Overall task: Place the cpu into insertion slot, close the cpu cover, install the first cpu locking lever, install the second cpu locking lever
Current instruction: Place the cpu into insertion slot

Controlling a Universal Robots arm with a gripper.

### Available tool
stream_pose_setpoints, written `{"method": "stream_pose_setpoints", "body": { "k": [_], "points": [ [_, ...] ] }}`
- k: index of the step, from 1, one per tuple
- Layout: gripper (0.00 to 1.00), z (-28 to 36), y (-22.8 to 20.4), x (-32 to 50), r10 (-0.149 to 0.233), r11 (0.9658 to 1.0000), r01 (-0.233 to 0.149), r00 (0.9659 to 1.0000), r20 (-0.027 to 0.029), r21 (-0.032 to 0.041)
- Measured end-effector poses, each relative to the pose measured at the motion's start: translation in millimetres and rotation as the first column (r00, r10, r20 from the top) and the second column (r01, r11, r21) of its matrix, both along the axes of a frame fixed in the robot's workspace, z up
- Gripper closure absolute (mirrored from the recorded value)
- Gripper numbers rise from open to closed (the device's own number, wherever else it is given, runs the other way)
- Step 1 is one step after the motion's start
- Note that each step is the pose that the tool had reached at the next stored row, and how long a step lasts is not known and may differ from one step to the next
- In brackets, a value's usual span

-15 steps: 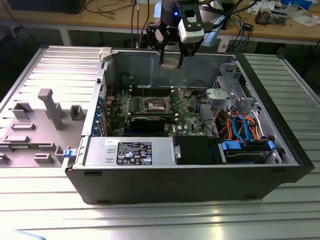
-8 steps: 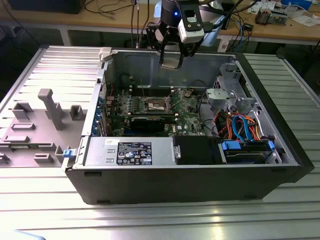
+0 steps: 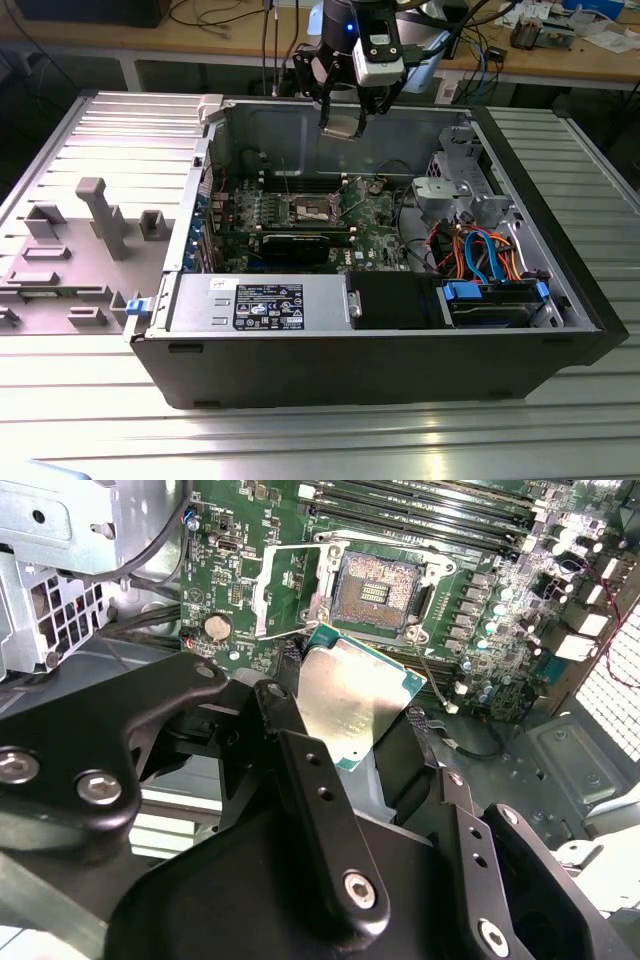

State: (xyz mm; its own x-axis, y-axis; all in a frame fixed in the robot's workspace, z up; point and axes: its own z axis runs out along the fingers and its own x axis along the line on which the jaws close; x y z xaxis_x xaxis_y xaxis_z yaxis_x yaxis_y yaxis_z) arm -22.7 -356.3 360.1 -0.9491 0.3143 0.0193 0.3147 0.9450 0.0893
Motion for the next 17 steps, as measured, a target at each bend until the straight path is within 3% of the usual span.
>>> {"method": "stream_pose_setpoints", "body": {
  "k": [12, 17],
  "points": [
    [0.46, 0.0, 0.0, 0.0, -0.003, 1.0, 0.003, 1.0, 0.0, 0.0001],
    [0.46, -0.1, 0.0, 0.0, -0.038, 0.9993, 0.038, 0.9993, 0.0, -0.0001]
  ]
}}
